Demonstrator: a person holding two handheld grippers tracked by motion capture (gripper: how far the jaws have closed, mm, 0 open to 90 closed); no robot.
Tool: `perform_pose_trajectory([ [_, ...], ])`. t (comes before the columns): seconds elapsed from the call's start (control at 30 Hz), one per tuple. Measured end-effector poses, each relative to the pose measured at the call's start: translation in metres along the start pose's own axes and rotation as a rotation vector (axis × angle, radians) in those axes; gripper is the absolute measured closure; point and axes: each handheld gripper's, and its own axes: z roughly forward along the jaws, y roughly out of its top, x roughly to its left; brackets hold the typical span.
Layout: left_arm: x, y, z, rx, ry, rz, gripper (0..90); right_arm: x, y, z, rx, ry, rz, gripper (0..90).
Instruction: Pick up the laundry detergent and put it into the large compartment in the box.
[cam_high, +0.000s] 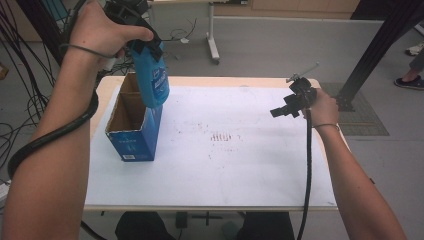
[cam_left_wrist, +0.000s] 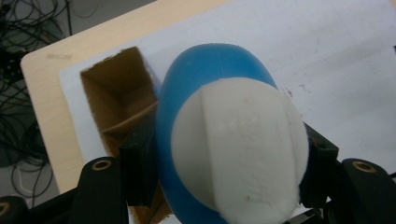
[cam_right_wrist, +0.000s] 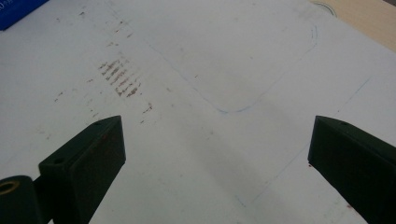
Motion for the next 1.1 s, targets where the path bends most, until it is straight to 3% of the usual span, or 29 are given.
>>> perform_pose_trajectory([
  [0.13, 0.009, -0.003, -0.001, -0.005, 0.044, -0.046, 37.6, 0.000, 0.000, -0.001, -0.002, -0.005, -0.004, 3.9],
  [0.43, 0.035, -0.010, 0.008, 0.016, 0.060, -0.140, 37.6, 0.000, 0.000, -0.002, -0.009, -0.005, -0.002, 4.0],
  [0.6, 0.048, -0.014, 0.014, 0.016, 0.091, -0.195, 37.6, 0.000, 0.000, -0.002, -0.009, -0.003, -0.003, 4.0],
  [0.8, 0.056, -0.017, 0.015, 0.015, 0.105, -0.225, 37.6, -0.001, 0.000, -0.001, -0.006, -0.008, -0.004, 4.1],
  [1.1, 0.059, -0.020, 0.023, 0.031, 0.104, -0.223, 37.6, 0.000, 0.001, -0.001, -0.015, -0.010, -0.010, 4.1],
])
